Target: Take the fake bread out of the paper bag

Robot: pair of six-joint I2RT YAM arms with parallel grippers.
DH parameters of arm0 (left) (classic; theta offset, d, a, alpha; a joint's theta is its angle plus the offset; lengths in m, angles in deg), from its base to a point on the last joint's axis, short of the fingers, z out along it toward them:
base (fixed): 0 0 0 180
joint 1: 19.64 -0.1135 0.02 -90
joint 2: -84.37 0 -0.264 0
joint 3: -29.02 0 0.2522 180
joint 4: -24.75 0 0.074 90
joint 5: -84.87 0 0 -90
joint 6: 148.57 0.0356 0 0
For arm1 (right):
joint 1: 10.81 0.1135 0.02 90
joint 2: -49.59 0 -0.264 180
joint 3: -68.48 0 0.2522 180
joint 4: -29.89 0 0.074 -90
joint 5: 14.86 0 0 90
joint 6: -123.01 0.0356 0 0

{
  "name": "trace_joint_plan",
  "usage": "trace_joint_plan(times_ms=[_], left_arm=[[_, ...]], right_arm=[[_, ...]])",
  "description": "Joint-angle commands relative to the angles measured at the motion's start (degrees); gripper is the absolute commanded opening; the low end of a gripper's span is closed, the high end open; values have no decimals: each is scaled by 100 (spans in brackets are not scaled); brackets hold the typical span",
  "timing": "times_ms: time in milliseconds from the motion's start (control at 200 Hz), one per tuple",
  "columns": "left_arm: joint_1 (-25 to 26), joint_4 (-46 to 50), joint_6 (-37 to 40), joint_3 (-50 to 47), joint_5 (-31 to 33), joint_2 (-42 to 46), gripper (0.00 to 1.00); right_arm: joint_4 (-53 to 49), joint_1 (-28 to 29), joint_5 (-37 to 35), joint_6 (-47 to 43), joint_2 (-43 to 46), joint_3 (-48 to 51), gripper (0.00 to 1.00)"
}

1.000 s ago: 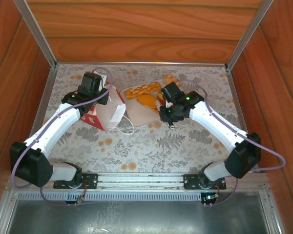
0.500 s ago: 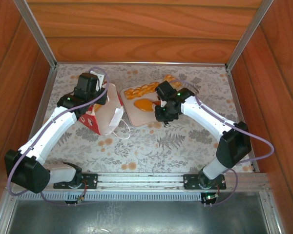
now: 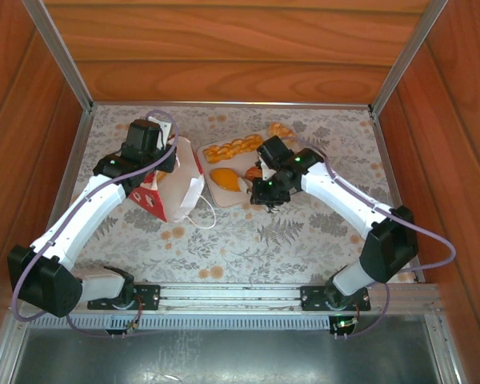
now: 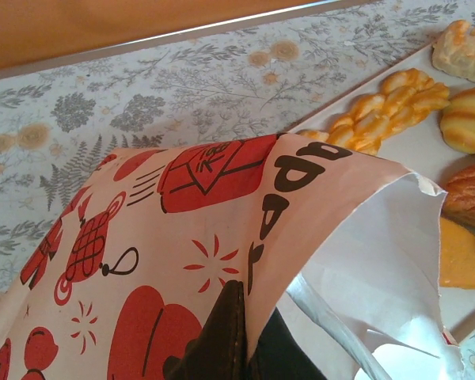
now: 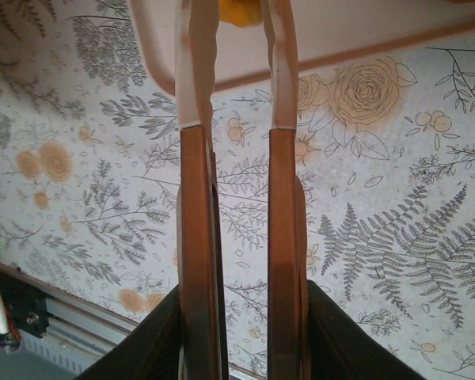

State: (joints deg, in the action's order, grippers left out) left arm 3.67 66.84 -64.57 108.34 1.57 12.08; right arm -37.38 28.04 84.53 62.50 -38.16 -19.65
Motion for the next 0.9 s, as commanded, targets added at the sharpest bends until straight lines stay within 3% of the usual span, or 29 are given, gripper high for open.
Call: trace_joint_plan(times_ms=[0, 265, 625, 775, 895], left_arm=[[-31, 6, 37, 14, -238, -13, 0], [-32, 11, 124, 36, -401, 12, 0], [-33, 5, 134, 73, -443, 24, 0], [-33, 11, 134, 47, -457, 21, 0], [-31, 6, 143, 23, -458, 35, 0]], right_arm=[[-1, -94, 199, -4, 183, -25, 39], [33, -443, 373, -264, 328, -121, 41], [536, -1317, 1551, -444, 502, 386, 41], [505, -1319, 1573, -879, 622, 474, 42], [357, -1311, 1105, -1206, 696, 546, 42]])
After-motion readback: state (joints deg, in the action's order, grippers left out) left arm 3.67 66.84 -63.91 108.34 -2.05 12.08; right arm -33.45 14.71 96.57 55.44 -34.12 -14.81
